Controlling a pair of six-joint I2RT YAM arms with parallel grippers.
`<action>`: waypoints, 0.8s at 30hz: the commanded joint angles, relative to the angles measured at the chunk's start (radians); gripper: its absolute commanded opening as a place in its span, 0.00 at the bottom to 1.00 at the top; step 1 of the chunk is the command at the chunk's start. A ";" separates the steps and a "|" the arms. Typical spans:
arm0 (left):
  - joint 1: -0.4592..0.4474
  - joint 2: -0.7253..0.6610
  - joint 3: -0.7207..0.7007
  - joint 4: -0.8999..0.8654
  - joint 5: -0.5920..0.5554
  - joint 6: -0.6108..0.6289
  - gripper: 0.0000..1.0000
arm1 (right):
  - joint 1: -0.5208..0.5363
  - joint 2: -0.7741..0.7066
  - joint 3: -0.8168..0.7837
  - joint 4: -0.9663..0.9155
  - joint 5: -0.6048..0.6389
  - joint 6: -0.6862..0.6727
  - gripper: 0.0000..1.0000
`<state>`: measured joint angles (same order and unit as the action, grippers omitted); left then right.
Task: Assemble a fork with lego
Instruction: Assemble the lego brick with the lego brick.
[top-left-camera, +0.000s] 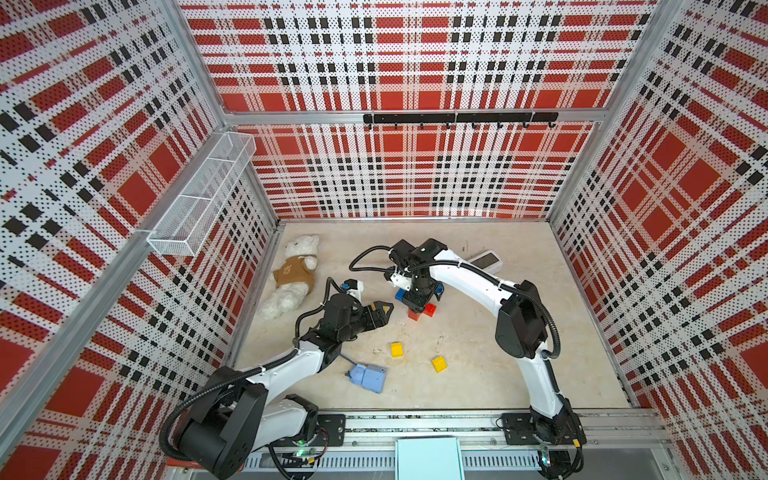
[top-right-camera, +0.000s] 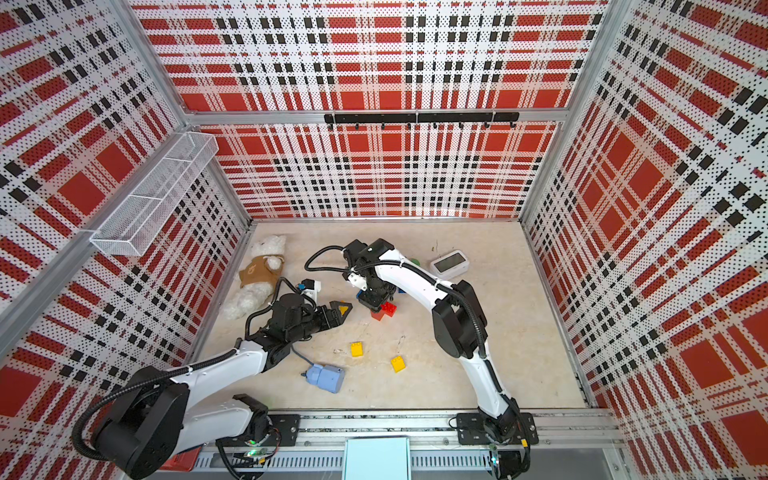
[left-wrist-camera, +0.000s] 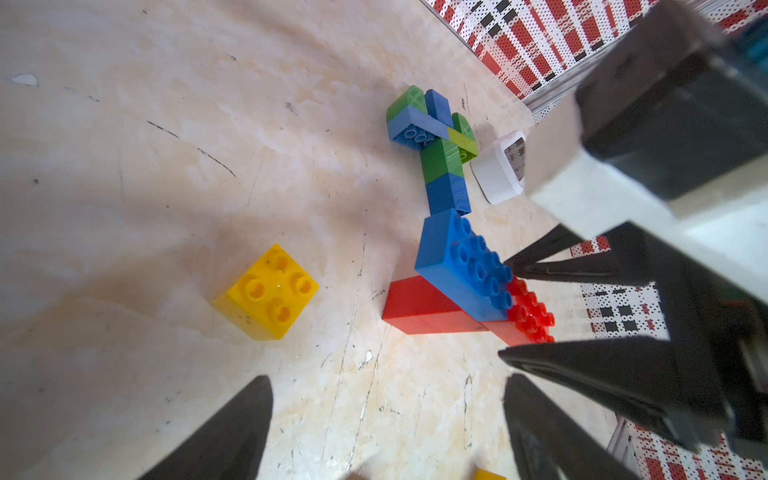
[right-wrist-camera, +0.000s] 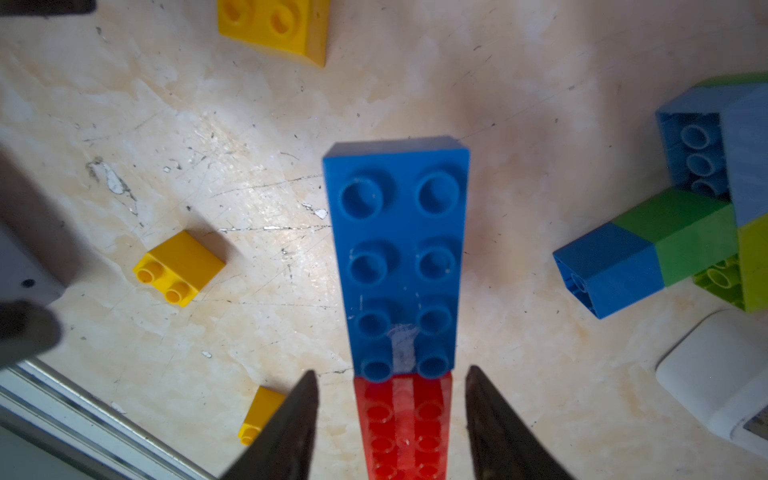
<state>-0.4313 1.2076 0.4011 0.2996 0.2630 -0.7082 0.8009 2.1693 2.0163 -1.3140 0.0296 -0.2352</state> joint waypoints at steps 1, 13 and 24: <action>0.010 -0.028 -0.008 0.010 0.010 -0.002 0.89 | -0.008 -0.079 0.010 0.027 -0.022 0.017 0.71; 0.049 -0.130 -0.001 -0.139 -0.059 0.007 0.92 | -0.012 -0.430 -0.362 0.458 0.021 0.292 0.70; 0.327 -0.240 -0.062 -0.233 0.093 0.013 0.92 | 0.190 -0.109 -0.065 0.412 0.057 0.401 0.58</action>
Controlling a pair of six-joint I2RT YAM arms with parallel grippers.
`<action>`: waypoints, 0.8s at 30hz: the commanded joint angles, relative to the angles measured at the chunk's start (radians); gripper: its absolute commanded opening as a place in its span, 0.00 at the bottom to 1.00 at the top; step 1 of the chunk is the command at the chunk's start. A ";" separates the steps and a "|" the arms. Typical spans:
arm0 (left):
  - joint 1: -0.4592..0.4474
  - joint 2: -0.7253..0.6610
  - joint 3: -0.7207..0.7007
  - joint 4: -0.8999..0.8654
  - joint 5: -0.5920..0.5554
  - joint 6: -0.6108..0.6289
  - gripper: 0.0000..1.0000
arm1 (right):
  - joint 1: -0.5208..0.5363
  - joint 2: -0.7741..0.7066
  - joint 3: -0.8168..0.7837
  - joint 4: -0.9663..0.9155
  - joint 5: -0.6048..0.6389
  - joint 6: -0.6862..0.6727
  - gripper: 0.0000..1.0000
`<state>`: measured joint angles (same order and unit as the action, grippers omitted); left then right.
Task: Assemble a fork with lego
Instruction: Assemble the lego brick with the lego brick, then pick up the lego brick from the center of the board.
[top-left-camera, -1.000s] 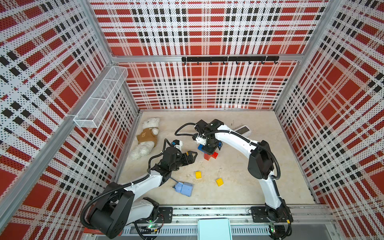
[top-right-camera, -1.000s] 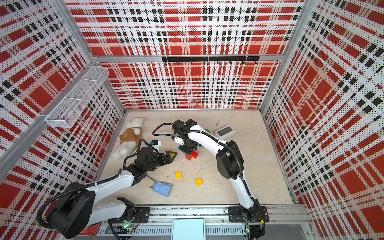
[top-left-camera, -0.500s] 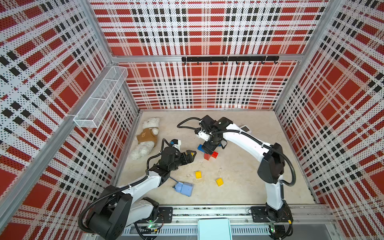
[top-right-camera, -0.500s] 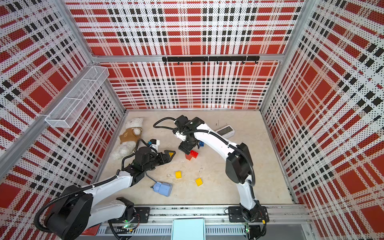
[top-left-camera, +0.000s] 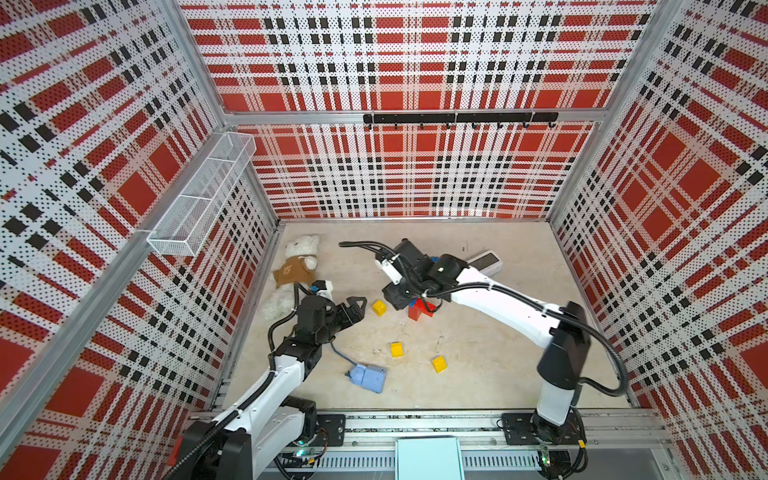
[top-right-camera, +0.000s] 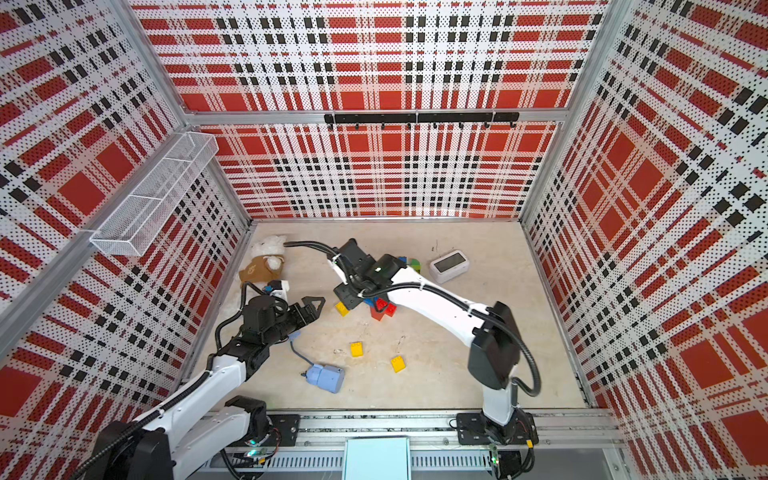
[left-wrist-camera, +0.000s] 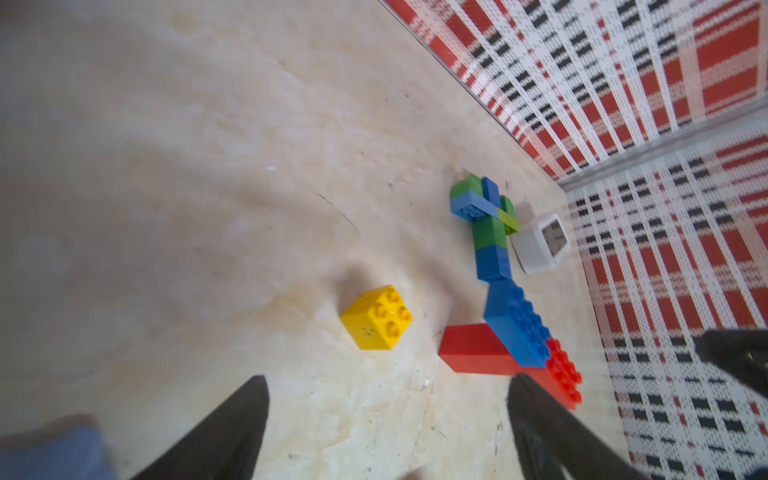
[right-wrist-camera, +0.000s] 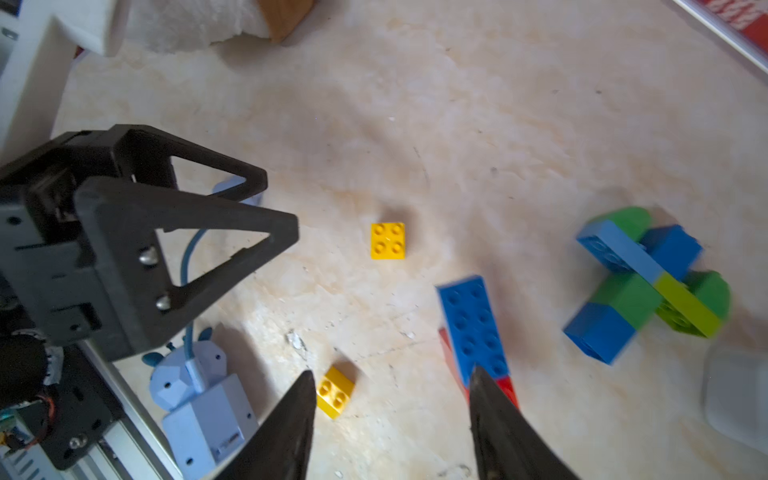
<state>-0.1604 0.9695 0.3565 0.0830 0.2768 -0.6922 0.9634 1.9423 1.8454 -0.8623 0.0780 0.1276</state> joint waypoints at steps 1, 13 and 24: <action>0.078 0.008 -0.016 -0.008 0.102 -0.004 0.92 | 0.030 0.174 0.172 -0.085 0.016 0.043 0.57; 0.219 0.157 0.002 0.126 0.247 -0.031 0.88 | 0.005 0.524 0.552 -0.287 0.072 0.146 0.58; 0.220 0.165 -0.009 0.137 0.245 -0.034 0.87 | -0.012 0.597 0.577 -0.310 0.042 0.159 0.56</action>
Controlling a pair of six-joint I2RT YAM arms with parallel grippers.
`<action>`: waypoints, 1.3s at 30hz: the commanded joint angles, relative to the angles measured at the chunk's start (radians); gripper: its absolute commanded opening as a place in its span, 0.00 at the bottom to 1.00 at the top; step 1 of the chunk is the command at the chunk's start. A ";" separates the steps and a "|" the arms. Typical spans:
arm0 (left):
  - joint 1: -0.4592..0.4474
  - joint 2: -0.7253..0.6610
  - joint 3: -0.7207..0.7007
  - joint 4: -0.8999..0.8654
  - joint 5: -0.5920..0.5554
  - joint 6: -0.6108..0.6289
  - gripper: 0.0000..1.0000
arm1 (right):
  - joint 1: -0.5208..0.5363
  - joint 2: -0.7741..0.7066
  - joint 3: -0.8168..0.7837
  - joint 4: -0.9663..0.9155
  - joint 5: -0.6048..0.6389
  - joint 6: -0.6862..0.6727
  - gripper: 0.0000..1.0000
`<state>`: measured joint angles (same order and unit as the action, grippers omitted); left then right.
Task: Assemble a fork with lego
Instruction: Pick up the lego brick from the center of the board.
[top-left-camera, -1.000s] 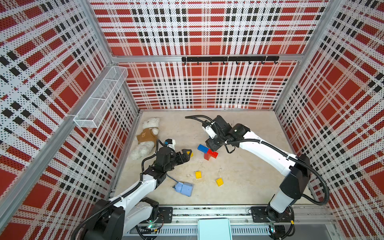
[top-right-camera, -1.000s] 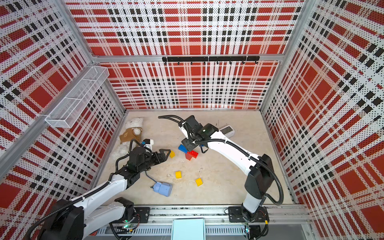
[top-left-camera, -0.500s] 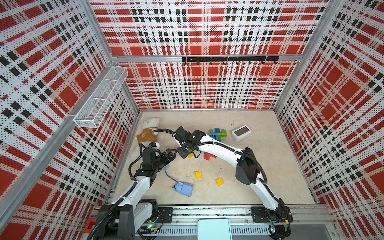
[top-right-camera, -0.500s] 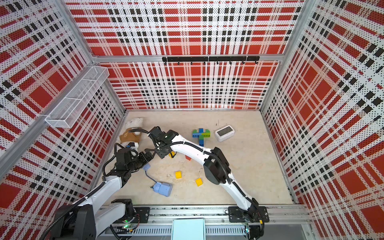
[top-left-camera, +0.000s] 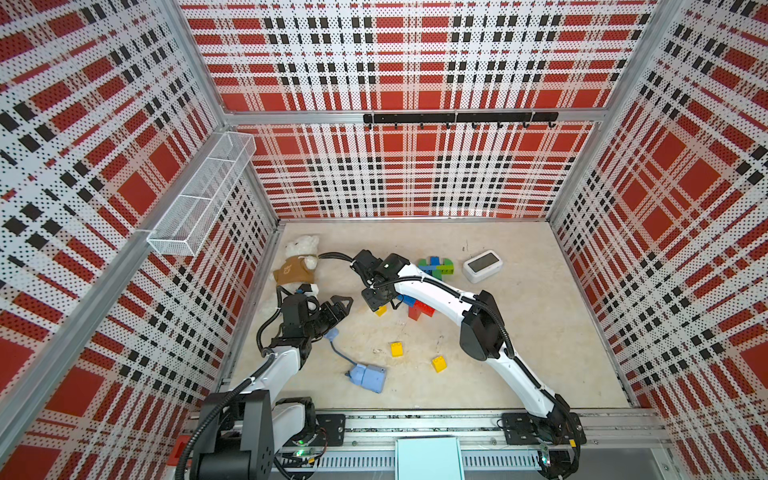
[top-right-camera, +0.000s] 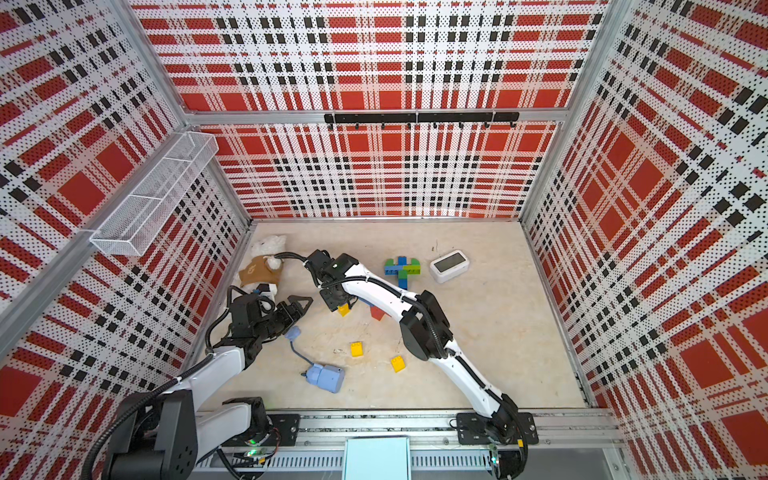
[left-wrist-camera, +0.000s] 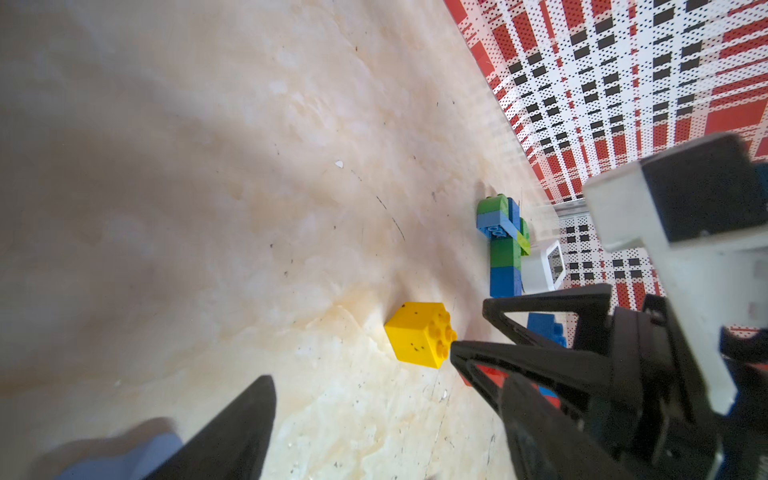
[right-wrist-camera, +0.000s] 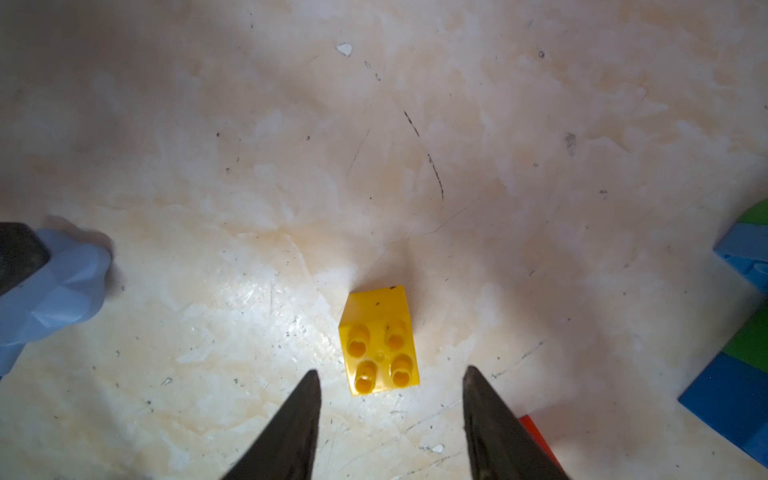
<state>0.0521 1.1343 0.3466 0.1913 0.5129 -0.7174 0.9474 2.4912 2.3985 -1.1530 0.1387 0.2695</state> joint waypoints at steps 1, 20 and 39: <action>0.008 -0.001 0.000 0.030 0.010 -0.007 0.87 | 0.005 0.053 0.025 -0.021 -0.023 0.017 0.55; 0.006 -0.025 -0.014 0.030 0.011 -0.009 0.86 | 0.005 0.050 0.025 -0.008 -0.042 0.018 0.35; -0.403 -0.225 0.106 -0.179 -0.297 0.055 0.87 | -0.195 -0.772 -0.780 0.424 -0.293 -0.135 0.00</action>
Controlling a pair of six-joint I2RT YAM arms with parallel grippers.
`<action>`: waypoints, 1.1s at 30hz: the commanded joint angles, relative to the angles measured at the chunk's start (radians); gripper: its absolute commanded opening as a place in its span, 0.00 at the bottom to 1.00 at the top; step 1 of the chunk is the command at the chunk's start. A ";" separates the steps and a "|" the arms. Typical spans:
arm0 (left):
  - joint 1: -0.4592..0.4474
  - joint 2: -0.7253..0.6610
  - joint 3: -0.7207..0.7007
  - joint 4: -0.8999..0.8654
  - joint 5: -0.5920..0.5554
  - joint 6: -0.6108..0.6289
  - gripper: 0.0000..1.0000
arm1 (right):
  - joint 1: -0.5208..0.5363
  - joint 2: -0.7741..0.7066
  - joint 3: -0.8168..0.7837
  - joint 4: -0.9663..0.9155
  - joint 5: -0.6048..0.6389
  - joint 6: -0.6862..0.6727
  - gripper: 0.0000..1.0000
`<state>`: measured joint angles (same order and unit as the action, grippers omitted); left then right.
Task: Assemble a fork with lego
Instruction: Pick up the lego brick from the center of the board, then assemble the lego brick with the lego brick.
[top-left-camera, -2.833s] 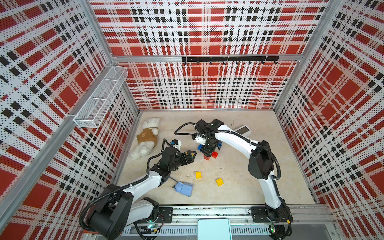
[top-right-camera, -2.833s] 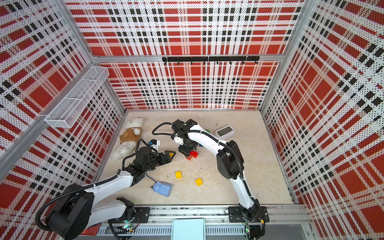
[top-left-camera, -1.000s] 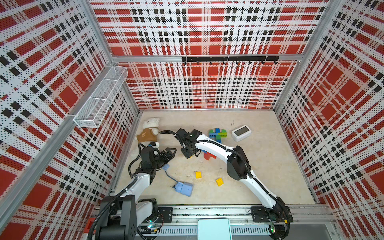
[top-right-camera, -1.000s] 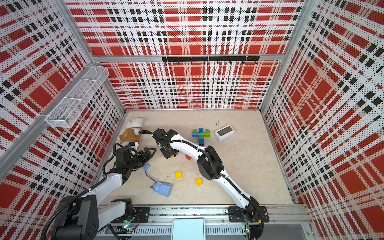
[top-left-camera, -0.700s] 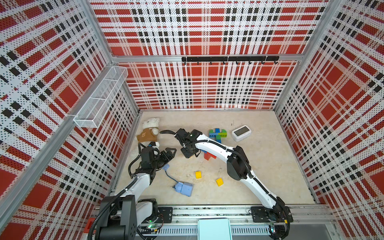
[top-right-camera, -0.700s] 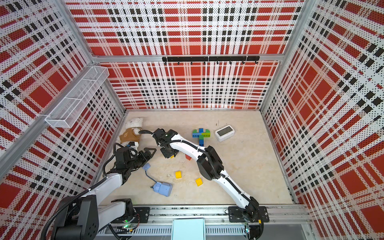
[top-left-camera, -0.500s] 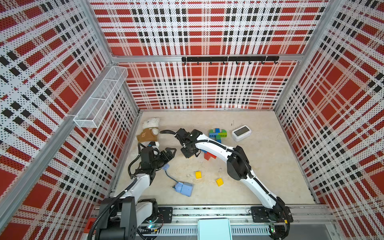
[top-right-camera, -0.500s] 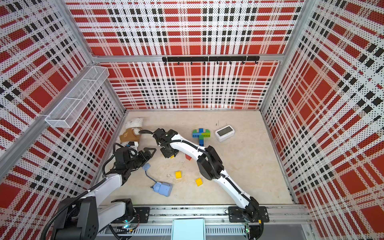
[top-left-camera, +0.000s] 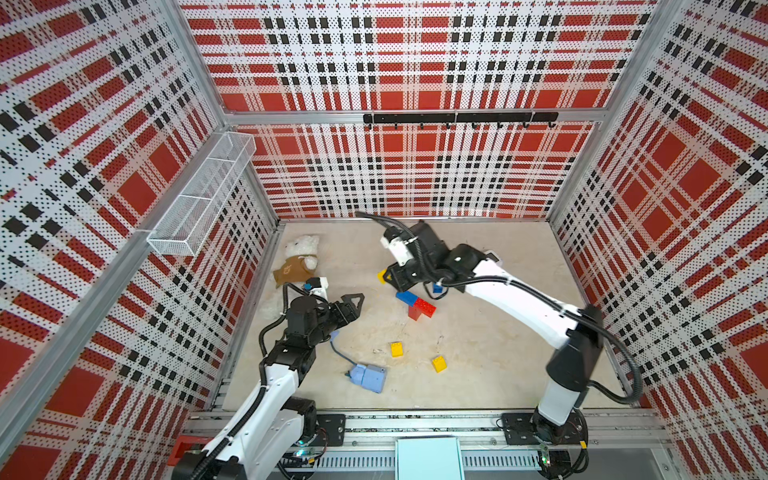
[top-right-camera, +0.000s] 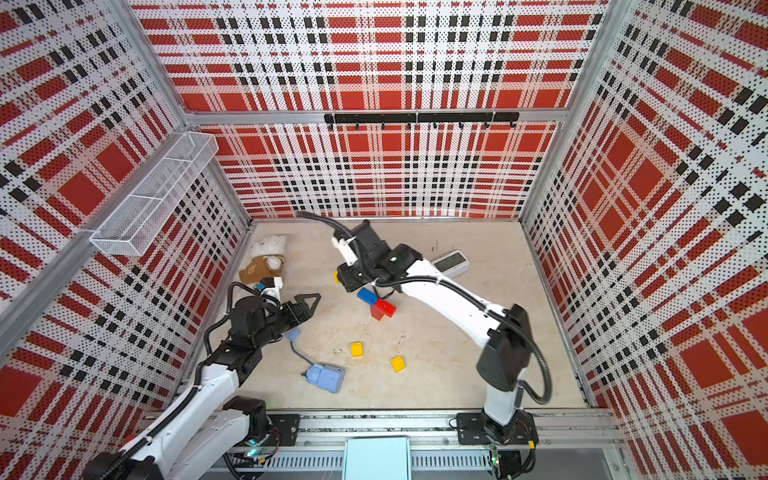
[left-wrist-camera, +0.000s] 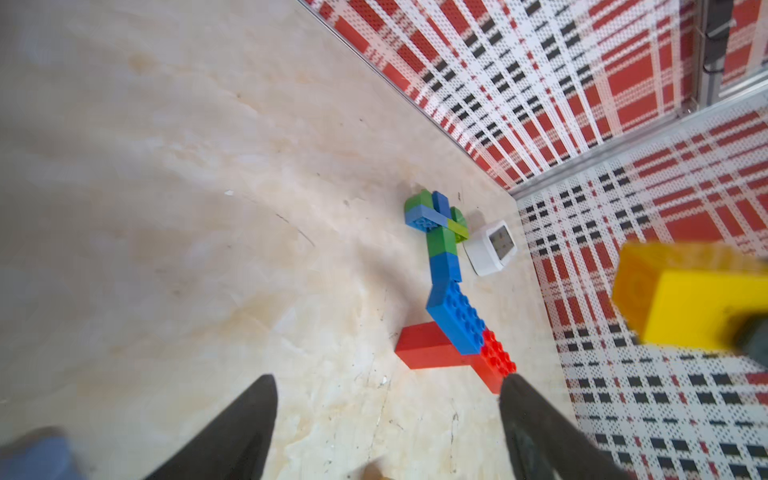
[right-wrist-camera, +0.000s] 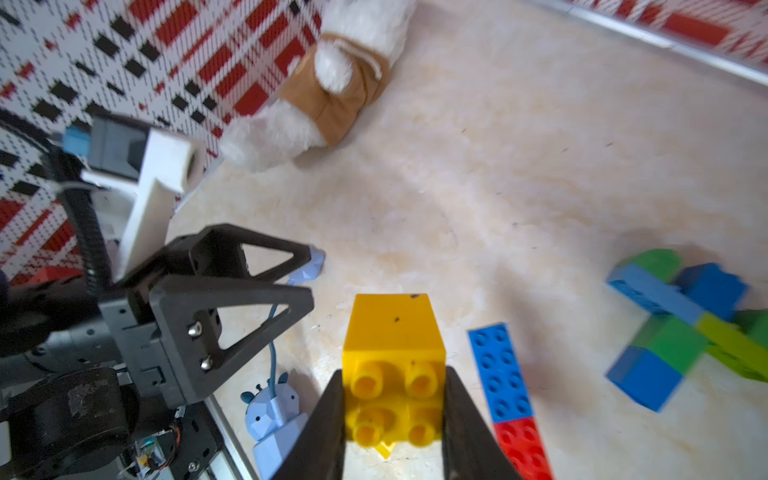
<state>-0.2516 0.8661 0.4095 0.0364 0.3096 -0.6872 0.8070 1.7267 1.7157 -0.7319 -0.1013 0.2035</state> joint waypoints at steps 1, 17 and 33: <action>-0.145 0.075 0.057 -0.013 -0.113 0.026 0.87 | -0.074 -0.022 -0.108 -0.024 -0.073 -0.104 0.00; -0.366 0.351 0.065 0.236 -0.188 -0.049 0.84 | -0.035 0.177 0.108 -0.402 0.044 -0.320 0.00; -0.352 0.360 0.049 0.257 -0.178 -0.061 0.84 | -0.026 0.273 0.200 -0.471 0.084 -0.330 0.00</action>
<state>-0.6098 1.2266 0.4694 0.2630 0.1413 -0.7372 0.7837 1.9858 1.8870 -1.1877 -0.0257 -0.1078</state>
